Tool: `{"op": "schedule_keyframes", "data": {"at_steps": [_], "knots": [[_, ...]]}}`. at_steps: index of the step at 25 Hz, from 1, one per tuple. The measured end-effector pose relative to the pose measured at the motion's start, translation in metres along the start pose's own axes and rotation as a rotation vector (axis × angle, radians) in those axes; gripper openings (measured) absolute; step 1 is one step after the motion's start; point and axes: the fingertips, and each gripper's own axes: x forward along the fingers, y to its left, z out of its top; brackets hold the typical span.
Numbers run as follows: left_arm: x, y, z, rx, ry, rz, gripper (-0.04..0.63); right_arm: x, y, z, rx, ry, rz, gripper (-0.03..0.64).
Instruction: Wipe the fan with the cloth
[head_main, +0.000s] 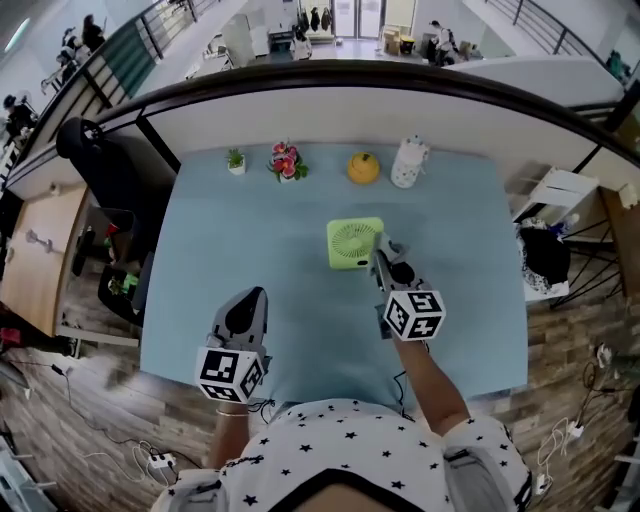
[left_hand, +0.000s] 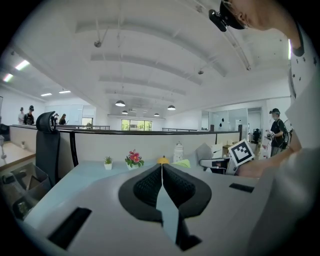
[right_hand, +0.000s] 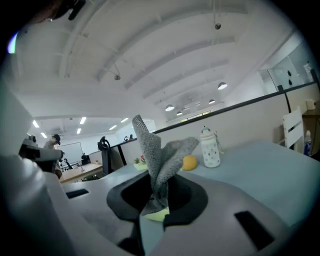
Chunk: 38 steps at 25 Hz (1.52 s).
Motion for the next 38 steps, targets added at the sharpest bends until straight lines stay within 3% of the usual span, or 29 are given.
{"op": "schedule_keyframes", "data": {"at_steps": [6, 12, 38], "knots": [[0.015, -0.007, 0.014, 0.021, -0.032, -0.018, 0.031, -0.035, 0.034, 0.053, -0.02, -0.116, 0.125, 0.054], [0.023, -0.026, 0.024, 0.037, -0.054, -0.058, 0.031, -0.06, 0.058, 0.065, 0.013, -0.145, 0.205, 0.054], [0.01, -0.027, 0.016, 0.05, -0.021, -0.042, 0.031, -0.067, 0.067, 0.065, 0.035, -0.157, 0.232, 0.052]]}}
